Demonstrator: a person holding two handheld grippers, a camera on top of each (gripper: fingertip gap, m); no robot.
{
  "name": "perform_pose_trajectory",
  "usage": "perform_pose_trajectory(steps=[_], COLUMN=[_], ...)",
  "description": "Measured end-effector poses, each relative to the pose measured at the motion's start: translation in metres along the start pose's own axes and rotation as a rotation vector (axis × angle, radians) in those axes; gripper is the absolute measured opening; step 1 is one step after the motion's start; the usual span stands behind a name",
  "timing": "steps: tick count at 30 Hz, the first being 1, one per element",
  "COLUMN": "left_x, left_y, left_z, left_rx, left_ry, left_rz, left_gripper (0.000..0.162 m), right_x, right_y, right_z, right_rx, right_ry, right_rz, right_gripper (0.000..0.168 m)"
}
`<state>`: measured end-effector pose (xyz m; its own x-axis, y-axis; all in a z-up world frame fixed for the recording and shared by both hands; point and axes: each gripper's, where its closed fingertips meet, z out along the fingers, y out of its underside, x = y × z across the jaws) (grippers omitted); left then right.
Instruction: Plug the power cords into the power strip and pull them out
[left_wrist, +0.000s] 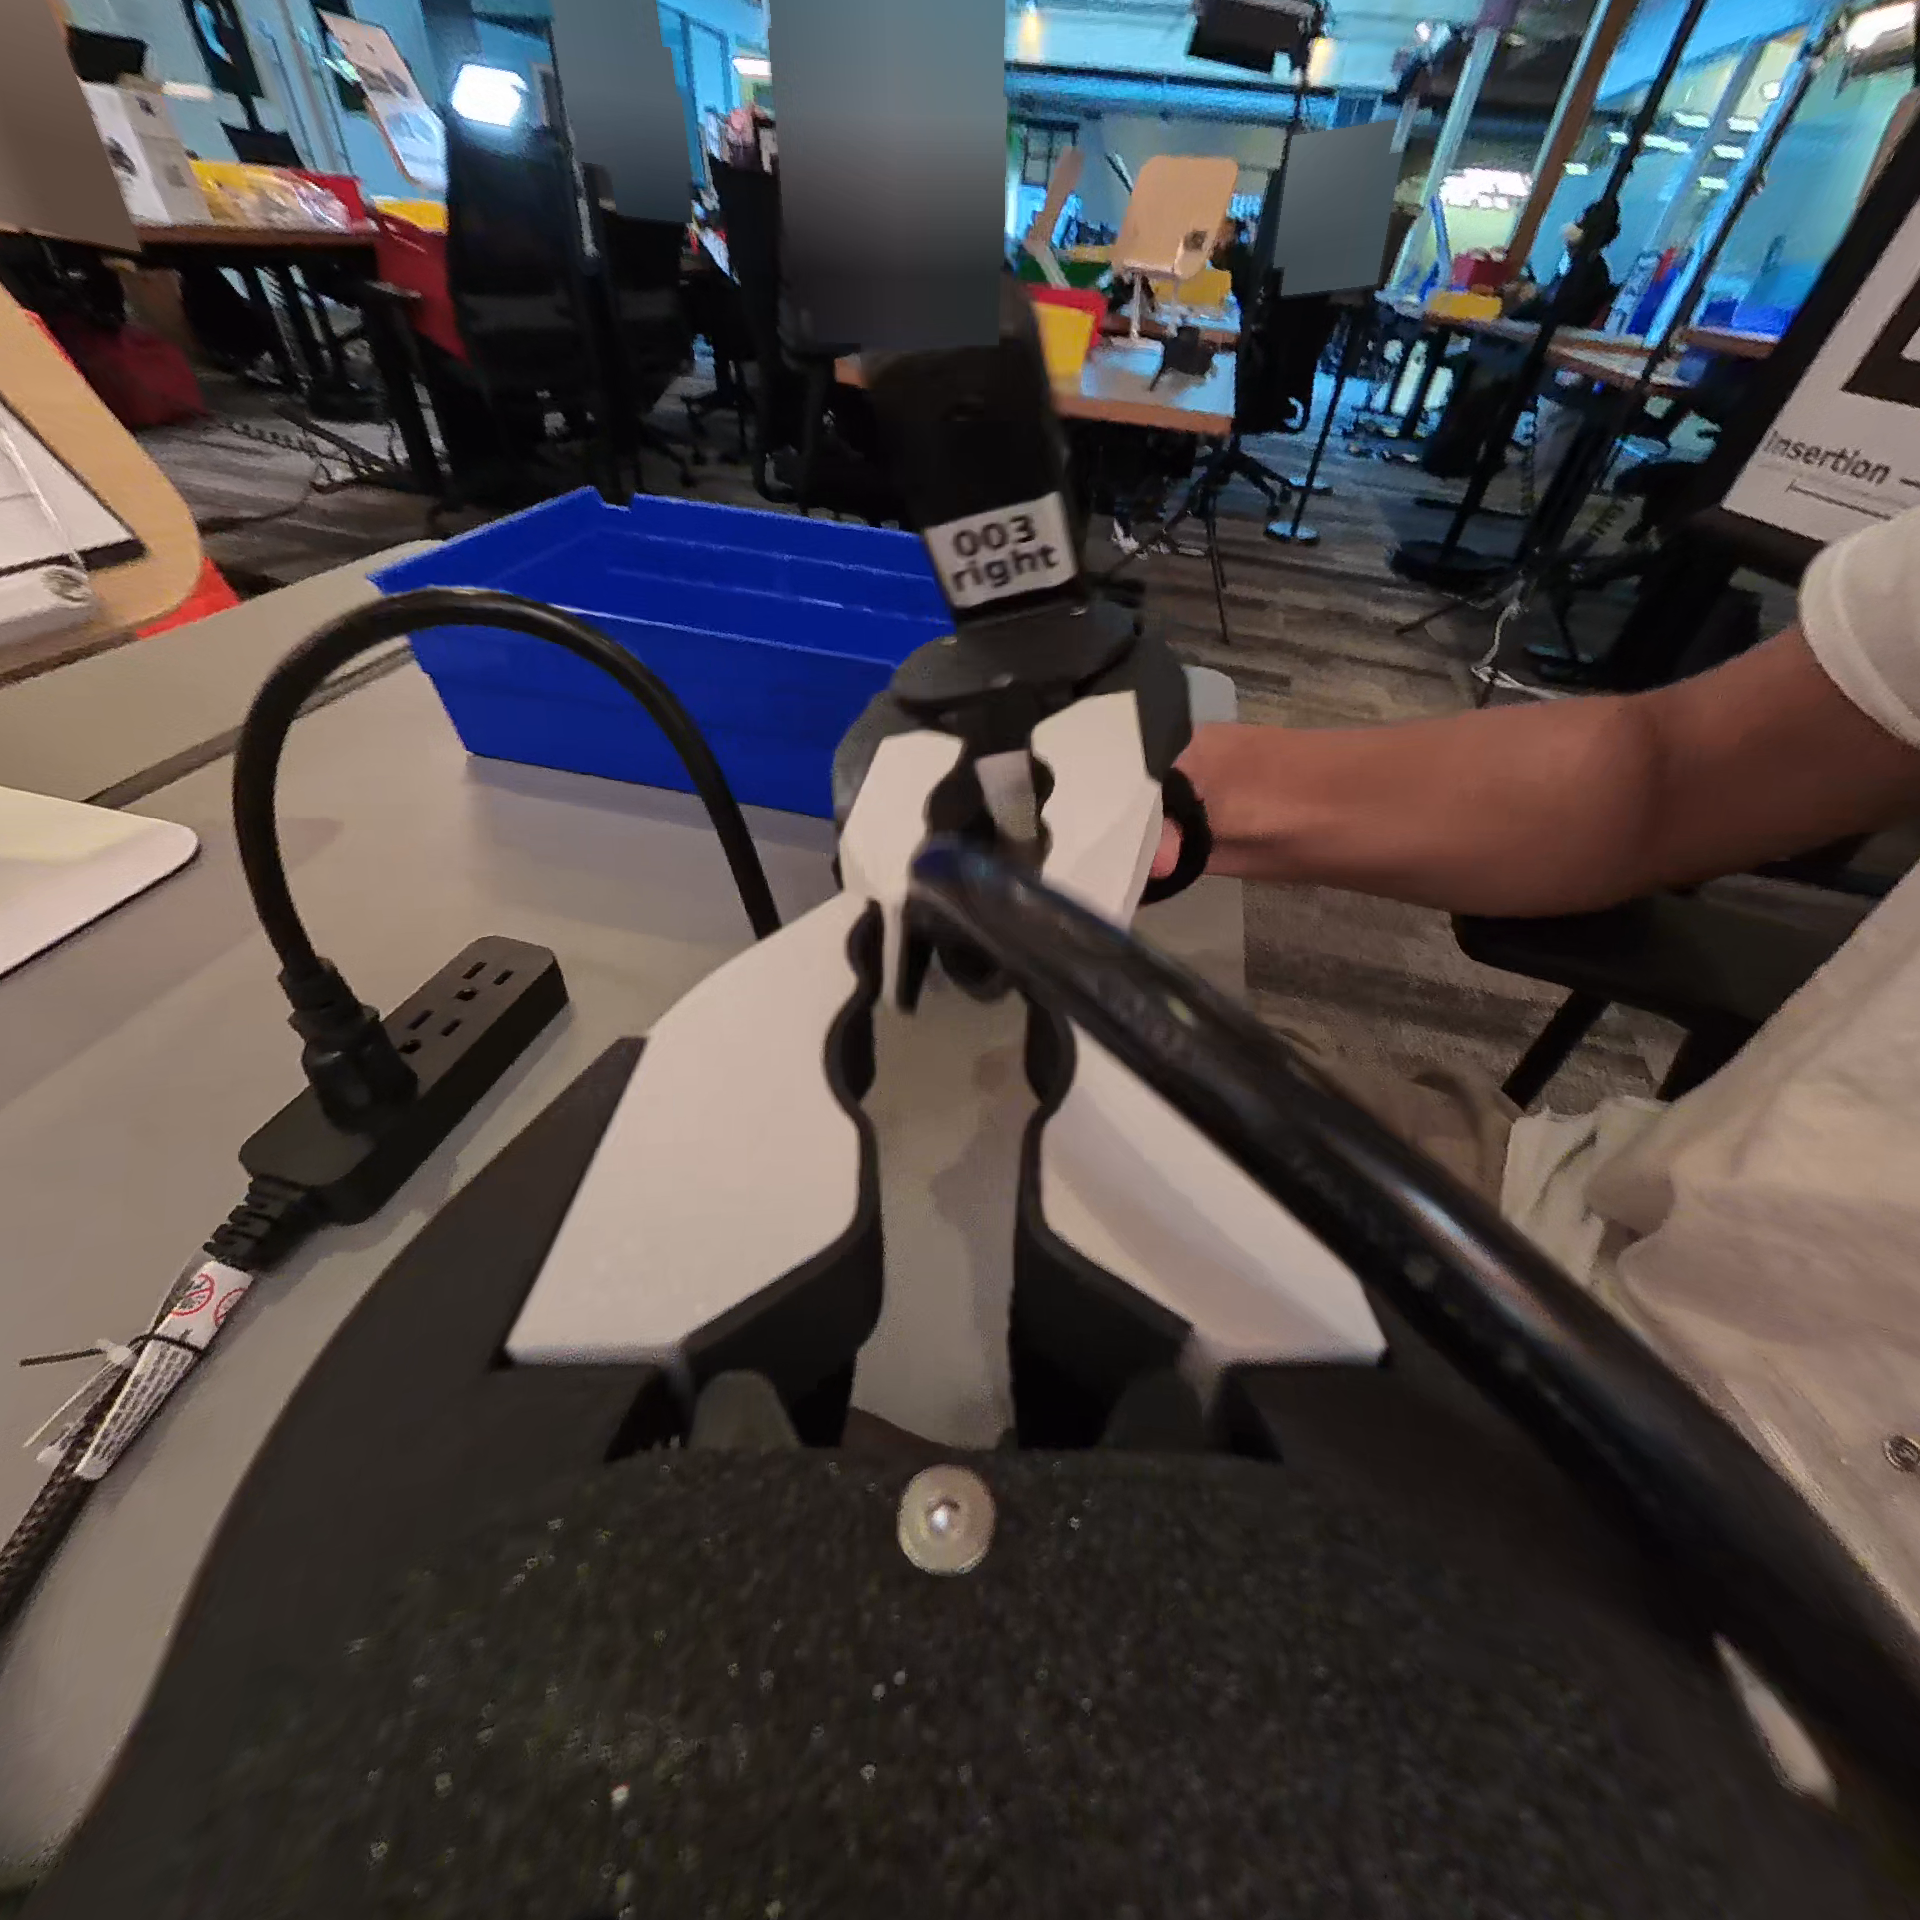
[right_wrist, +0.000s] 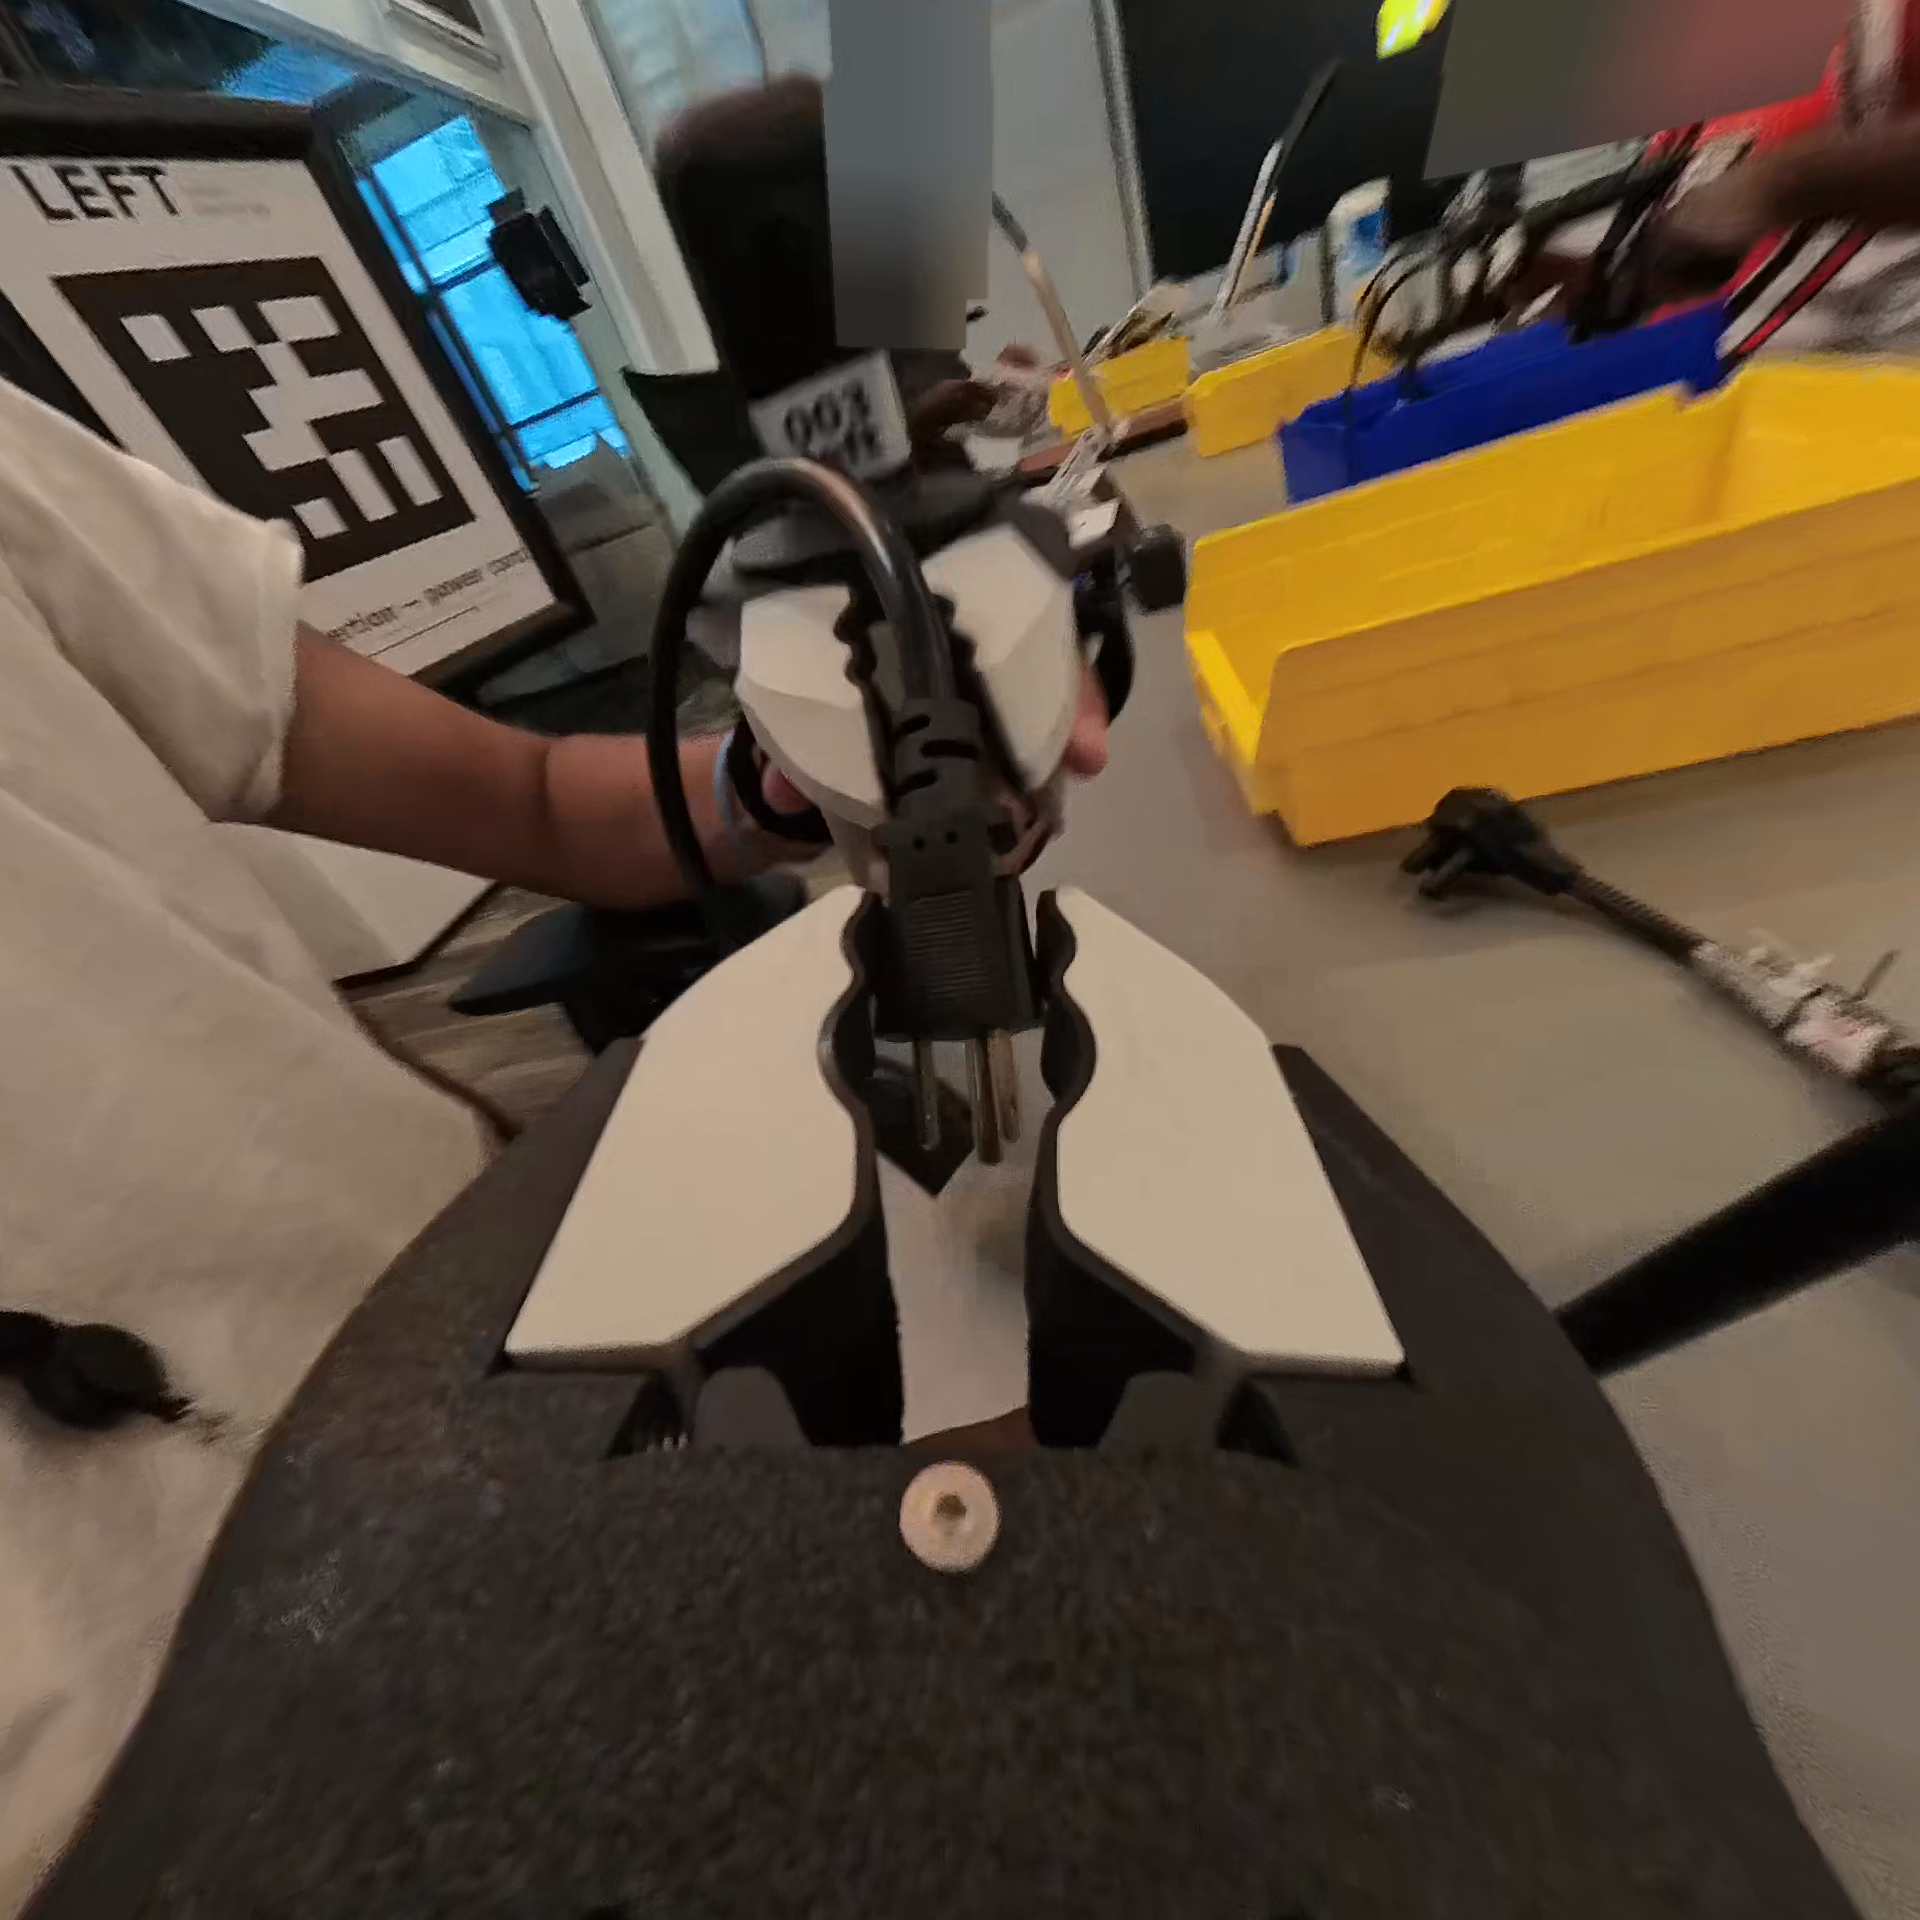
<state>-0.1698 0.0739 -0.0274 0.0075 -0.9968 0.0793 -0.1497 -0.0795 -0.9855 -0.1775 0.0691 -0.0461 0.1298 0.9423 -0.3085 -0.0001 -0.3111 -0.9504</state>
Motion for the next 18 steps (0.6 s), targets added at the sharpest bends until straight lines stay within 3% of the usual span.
perform_pose_trajectory(steps=[3, 6, 9, 18], left_x=[0.010, 0.014, 0.013, 0.010], left_y=[-0.008, 0.001, -0.003, 0.016], left_z=[0.001, 0.002, -0.010, -0.014], left_rx=[0.015, -0.093, -0.084, -0.202], left_ry=[0.043, 0.037, 0.029, 0.071], left_rz=[0.021, 0.077, 0.064, -0.021], left_gripper=[0.020, 0.025, 0.030, 0.018], right_x=[-0.004, -0.020, -0.019, -0.012], right_y=[0.028, 0.008, -0.007, 0.006], right_z=[0.014, 0.021, 0.016, 0.020], right_rx=[-0.086, 0.097, 0.224, 0.180], right_ry=[-0.051, -0.203, -0.272, -0.219], right_rz=[0.064, 0.196, 0.288, 0.266], right_gripper=[0.028, 0.027, 0.027, 0.027])
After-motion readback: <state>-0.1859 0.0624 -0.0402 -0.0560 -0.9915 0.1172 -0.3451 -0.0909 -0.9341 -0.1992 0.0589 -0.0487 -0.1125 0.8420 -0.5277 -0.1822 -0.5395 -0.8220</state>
